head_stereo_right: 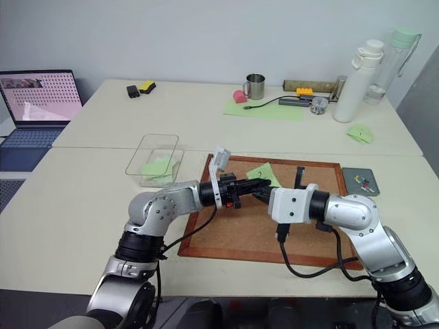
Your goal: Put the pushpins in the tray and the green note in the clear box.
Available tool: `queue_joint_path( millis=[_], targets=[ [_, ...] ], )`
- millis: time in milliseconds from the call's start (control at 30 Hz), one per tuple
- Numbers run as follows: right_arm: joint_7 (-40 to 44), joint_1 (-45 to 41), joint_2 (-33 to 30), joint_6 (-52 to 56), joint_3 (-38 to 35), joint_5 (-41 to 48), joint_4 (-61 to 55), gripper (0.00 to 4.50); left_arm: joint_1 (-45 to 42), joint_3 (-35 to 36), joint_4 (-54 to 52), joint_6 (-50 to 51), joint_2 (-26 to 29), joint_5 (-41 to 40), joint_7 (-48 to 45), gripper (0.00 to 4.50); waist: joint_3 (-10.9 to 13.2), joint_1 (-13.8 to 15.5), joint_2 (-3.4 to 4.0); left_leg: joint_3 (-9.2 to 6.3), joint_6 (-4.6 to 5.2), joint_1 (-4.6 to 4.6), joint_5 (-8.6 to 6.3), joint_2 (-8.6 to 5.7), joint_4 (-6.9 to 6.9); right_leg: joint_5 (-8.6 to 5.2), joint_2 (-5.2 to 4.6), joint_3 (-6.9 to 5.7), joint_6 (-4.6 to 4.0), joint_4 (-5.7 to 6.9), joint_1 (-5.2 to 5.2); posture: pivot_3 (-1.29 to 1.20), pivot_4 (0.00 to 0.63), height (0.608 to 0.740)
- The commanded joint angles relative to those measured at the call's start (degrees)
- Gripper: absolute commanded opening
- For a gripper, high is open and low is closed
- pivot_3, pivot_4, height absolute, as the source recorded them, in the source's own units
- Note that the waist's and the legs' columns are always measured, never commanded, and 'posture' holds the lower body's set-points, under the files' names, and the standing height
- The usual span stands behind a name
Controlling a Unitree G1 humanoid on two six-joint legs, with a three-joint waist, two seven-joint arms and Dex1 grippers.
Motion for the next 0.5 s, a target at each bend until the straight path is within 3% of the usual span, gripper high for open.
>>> queue_joint_path(
  millis=[33,233,367,500],
  targets=[
    [-1.3,2.1,-0.2,0.6,-4.2,2.7,-6.0,0.00,-1.0,0.9,1.2,-2.2,1.0,2.0,-0.2,0.06,0.0,-0.1,0.00,0.02,0.01,0.02,0.00,0.00,0.00,0.00,0.01,-0.01,0.00,0.01,0.00,0.00,0.150,0.740],
    [-5.8,5.6,3.2,6.7,-8.6,7.6,-9.5,0.00,-0.9,0.0,0.6,-3.2,1.7,2.9,-2.0,0.06,0.0,0.0,-0.01,-0.02,0.12,0.00,-0.07,-0.03,0.03,0.00,-0.01,-0.02,0.00,0.02,0.02,0.00,0.150,0.740],
    [-14.3,6.5,9.4,17.1,-17.5,13.2,-7.6,0.00,-1.6,-1.4,-2.7,-5.6,2.3,3.9,-4.1,0.06,0.0,0.1,0.00,-0.07,0.06,0.00,-0.03,0.01,0.03,0.00,0.00,-0.03,0.00,0.05,0.03,0.00,0.150,0.740],
    [-22.1,6.6,12.0,26.3,-28.4,15.9,0.9,0.00,-2.7,-9.9,-8.4,-17.6,5.4,12.7,-10.0,0.06,0.0,0.2,-0.01,0.00,-0.02,0.01,0.01,-0.05,0.02,0.00,-0.06,0.00,0.00,0.02,0.07,0.00,0.150,0.740]
  ],
)
